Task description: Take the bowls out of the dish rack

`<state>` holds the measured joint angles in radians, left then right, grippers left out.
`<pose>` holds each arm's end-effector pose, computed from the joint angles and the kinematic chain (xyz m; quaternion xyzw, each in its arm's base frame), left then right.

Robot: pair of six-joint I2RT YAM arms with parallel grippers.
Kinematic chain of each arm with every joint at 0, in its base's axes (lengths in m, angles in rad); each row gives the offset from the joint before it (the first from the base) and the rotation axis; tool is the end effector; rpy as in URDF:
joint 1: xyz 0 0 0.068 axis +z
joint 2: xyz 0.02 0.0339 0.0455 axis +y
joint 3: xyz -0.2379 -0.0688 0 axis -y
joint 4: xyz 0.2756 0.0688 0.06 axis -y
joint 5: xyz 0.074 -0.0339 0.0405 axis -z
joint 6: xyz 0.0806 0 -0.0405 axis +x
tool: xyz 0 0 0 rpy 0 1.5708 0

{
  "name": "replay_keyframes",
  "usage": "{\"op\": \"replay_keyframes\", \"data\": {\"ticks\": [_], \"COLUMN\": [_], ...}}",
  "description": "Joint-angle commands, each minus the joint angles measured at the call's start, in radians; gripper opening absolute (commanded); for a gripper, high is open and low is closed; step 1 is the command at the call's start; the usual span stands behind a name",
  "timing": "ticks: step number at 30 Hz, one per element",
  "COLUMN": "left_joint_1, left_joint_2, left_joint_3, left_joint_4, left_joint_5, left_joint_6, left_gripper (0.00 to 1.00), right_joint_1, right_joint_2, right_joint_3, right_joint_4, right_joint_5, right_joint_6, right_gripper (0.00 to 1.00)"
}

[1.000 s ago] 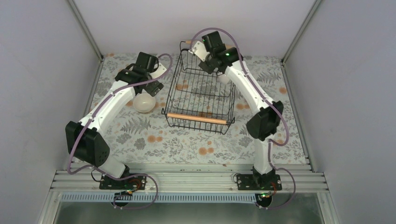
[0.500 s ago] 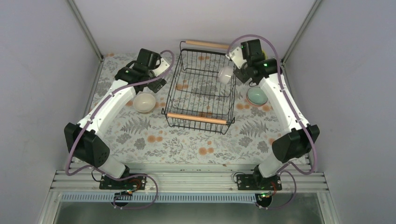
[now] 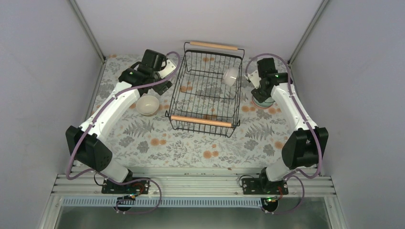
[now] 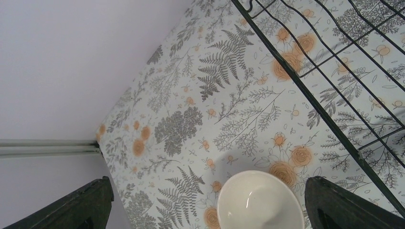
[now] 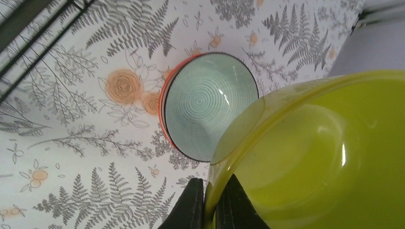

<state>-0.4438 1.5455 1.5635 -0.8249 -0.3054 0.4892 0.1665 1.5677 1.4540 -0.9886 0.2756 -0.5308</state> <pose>0.3652 -0.1468 0.3073 0.3619 0.8446 0.1495 0.3651 0.3669 0.0394 0.2445 -0.2992 0.9164 -0.1731 0.2019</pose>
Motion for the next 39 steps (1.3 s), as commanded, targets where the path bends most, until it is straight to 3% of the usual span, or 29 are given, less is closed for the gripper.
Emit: {"op": "replay_keyframes", "data": {"ticks": [1, 11, 20, 39], "left_joint_1": [-0.008, -0.014, -0.015, -0.017], "left_joint_2": [-0.011, -0.029, -0.030, -0.022], "left_joint_3": [-0.009, -0.026, -0.055, -0.061], "left_joint_4": [0.009, 0.004, 0.014, 0.027], "left_joint_5": [0.003, -0.001, 0.000, 0.006], "left_joint_6": [0.003, 0.002, -0.004, -0.011], "left_gripper": [1.00, 1.00, 1.00, 1.00], "right_joint_1": [-0.048, -0.144, -0.160, -0.157], "right_joint_2": [-0.029, 0.062, 0.130, 0.229], "right_joint_3": [-0.030, -0.026, -0.028, -0.015], "right_joint_4": [0.016, 0.080, 0.109, 0.135], "right_joint_5": [0.019, -0.107, -0.223, -0.232], "right_joint_6": [-0.018, -0.043, -0.060, -0.057], "right_gripper": [0.04, 0.04, 0.04, 0.04]}}
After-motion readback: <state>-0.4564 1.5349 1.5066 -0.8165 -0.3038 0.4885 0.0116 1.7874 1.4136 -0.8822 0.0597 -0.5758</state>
